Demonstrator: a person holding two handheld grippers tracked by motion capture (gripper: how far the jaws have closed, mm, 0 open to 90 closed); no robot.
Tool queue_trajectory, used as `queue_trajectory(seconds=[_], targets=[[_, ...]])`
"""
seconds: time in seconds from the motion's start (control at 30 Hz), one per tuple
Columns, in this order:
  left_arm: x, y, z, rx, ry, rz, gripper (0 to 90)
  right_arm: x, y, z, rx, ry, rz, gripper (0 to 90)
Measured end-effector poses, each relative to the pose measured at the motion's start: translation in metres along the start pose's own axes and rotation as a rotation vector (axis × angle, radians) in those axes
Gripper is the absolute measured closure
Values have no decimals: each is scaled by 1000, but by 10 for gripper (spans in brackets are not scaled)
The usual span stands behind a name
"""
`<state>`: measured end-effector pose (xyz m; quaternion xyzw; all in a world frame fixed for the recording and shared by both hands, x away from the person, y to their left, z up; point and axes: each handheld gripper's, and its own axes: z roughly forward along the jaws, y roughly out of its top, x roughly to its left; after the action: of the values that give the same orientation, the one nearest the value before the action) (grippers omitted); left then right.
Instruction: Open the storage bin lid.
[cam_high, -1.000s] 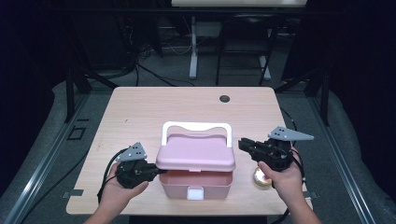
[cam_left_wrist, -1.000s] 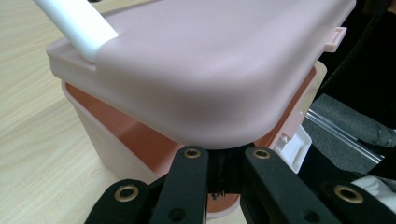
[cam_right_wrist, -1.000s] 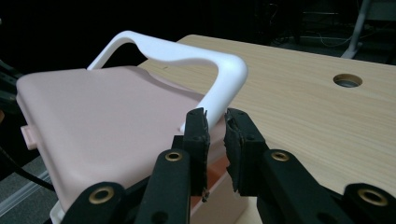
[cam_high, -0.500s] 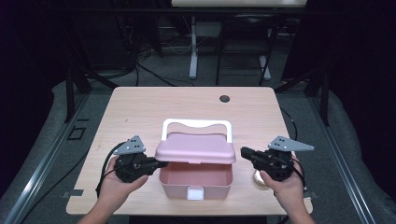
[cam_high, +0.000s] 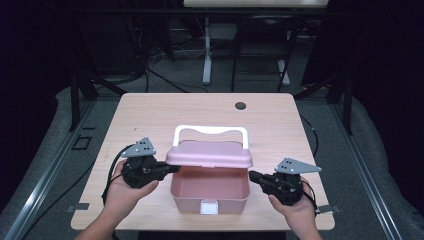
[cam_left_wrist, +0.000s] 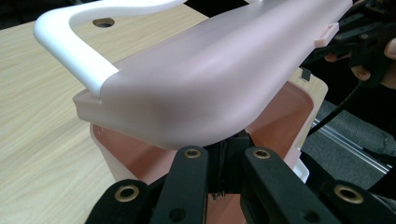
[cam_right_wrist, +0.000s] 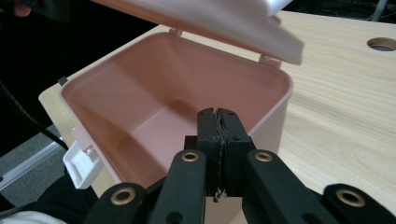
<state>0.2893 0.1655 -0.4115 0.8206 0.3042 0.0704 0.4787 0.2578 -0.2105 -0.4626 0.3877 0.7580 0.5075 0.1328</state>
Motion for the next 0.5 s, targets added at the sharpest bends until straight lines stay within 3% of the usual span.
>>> queue_trajectory(seconds=[0.5], targets=[[4, 6, -1, -11, 5, -2, 899, 15, -11, 15, 51, 45, -26, 887]])
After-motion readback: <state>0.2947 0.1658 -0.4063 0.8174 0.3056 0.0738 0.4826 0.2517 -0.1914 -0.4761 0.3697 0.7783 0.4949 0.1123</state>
